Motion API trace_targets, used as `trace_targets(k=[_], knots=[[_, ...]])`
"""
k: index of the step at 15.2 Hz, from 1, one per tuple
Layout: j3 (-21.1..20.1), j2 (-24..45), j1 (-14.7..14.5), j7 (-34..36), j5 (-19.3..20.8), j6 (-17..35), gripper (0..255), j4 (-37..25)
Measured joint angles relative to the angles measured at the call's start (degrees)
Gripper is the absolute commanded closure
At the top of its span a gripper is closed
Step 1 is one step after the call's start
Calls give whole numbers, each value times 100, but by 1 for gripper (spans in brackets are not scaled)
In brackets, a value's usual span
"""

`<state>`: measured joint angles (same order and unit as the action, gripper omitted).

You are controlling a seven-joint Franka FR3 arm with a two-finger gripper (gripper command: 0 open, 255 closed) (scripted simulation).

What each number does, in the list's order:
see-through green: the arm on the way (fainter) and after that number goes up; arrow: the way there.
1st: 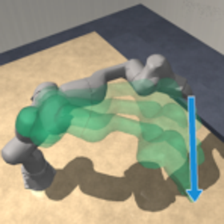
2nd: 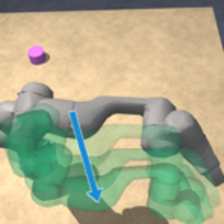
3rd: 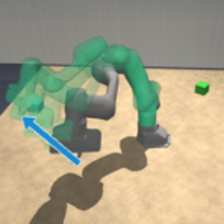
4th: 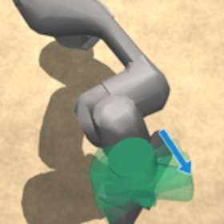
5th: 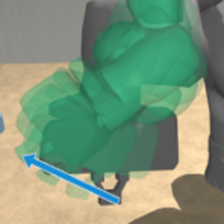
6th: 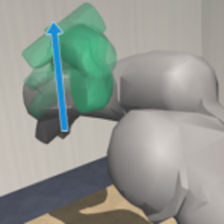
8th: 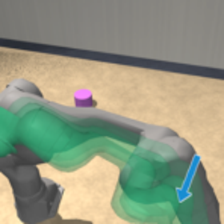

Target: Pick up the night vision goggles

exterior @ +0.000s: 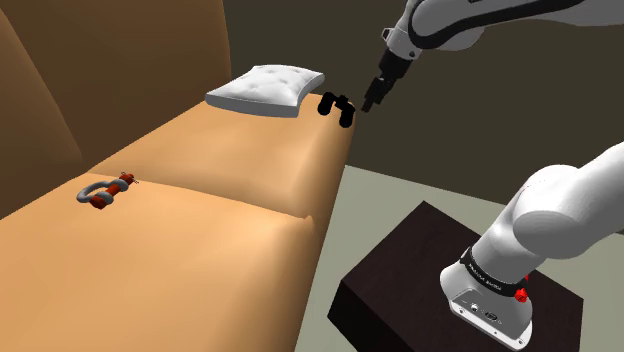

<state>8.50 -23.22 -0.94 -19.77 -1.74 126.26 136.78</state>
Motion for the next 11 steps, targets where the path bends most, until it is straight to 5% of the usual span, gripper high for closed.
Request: trace_targets(k=[7,11], knots=[[603,1298,-268,-1308,-950,966,0,-836],[666,1543,-316,-1582,-1203,1283,0,-809]])
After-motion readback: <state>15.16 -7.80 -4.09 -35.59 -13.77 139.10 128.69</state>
